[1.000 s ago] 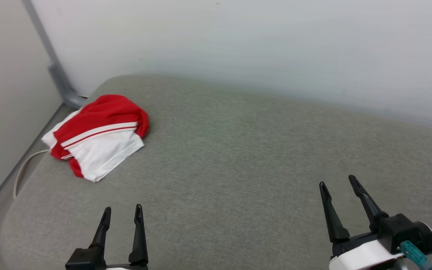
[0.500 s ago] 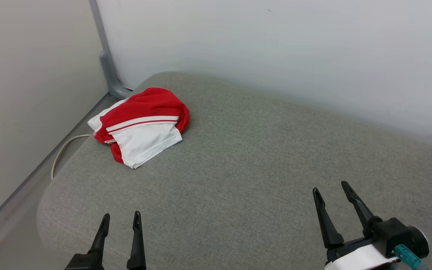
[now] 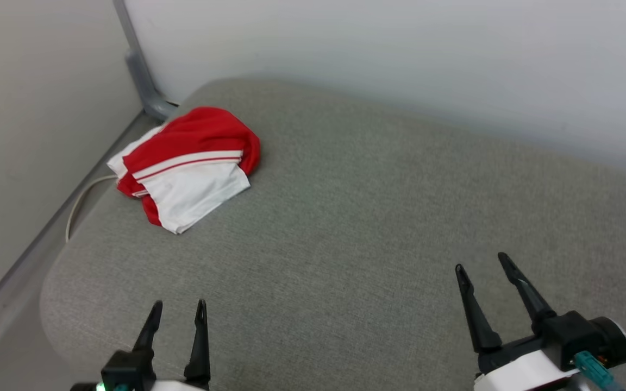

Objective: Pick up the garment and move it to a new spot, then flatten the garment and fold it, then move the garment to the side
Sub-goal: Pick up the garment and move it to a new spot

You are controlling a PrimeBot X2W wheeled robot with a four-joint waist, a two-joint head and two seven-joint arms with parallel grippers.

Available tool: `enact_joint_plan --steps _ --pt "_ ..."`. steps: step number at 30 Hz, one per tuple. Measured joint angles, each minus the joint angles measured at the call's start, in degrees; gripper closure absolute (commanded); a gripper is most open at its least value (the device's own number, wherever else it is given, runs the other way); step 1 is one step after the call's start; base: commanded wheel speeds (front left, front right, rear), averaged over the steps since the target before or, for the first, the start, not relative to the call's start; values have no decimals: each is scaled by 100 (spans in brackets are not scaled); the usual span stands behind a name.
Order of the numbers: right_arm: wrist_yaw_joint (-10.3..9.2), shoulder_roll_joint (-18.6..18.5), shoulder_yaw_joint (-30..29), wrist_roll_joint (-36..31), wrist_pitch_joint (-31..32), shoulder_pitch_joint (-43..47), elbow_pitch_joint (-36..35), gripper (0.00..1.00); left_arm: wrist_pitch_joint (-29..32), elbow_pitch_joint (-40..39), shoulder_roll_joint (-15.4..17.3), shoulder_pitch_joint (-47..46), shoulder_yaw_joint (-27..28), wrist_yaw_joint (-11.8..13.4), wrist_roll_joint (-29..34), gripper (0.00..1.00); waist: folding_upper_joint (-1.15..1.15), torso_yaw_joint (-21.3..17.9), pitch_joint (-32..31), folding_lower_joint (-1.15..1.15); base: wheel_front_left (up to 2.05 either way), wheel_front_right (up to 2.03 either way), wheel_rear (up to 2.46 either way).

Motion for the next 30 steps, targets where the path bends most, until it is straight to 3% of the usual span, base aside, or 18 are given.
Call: enact_joint_plan --steps 5,10,20,26,30 --pt "0 -370 -25 -11 0 -35 -290 0 0 300 29 -669 176 -209 15 0 0 -135 499 0 0 0 0" --pt "0 -950 -115 62 0 -75 -665 0 156 1092 459 -1774 211 -450 -25 0 0 -243 1127 1 0 0 0" --pt "0 -1669 -511 371 0 -125 -1290 0 2107 1633 1637 -4011 126 -650 -361 0 0 -501 2382 2 0 0 0" --pt "0 -1880 -644 445 0 -181 -1546 0 3329 1928 1981 -4799 264 -675 -815 0 0 -704 2963 2 0 0 0" --pt "0 -1981 -706 471 0 -174 -1634 0 4044 2103 2011 -4931 391 -676 -1225 0 0 -833 3214 2 0 0 0"
